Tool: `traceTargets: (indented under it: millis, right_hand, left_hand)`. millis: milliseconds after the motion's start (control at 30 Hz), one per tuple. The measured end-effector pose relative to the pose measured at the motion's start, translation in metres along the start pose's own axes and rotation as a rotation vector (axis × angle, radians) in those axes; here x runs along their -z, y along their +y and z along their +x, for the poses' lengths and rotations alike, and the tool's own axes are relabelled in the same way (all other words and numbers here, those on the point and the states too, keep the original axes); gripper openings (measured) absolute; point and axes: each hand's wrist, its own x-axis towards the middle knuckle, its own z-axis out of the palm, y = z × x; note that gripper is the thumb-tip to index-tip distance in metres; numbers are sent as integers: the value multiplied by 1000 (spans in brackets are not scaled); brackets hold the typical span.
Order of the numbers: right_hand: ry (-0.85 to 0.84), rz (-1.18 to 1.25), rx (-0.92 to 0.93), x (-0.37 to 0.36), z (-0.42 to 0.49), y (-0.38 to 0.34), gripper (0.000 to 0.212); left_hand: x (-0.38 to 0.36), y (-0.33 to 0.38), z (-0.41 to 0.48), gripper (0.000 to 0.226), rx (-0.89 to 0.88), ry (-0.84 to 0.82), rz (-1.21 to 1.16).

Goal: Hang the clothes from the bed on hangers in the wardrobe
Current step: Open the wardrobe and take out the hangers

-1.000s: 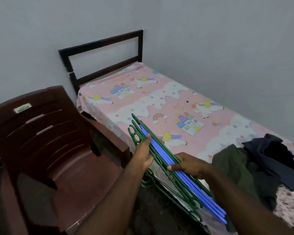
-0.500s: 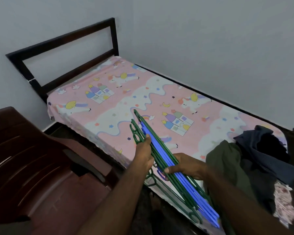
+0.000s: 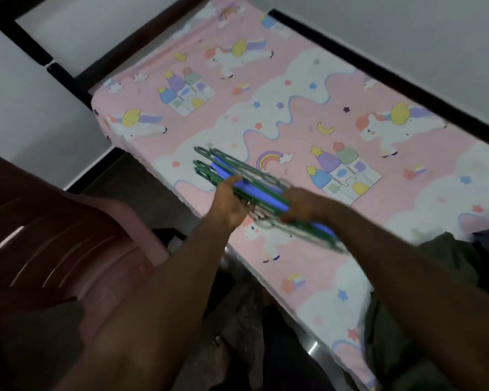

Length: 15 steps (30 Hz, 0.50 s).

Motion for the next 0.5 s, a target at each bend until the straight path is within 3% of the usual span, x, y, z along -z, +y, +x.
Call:
traceTargets:
  millis: [167, 267, 400, 500]
  right_hand:
    - [204, -343, 160, 43, 73, -1, 31]
    - [334, -487, 187, 35, 111, 12, 27]
    - [310, -651, -12, -10, 134, 59, 39]
    - [335, -574, -112, -54, 130, 87, 36]
  left_hand:
    - [2, 28, 32, 22, -56, -11, -79]
    - [21, 19, 48, 24, 1, 63, 113]
    - [73, -34, 47, 12, 188, 283, 512]
    - [100, -64, 32, 16, 315, 317, 592]
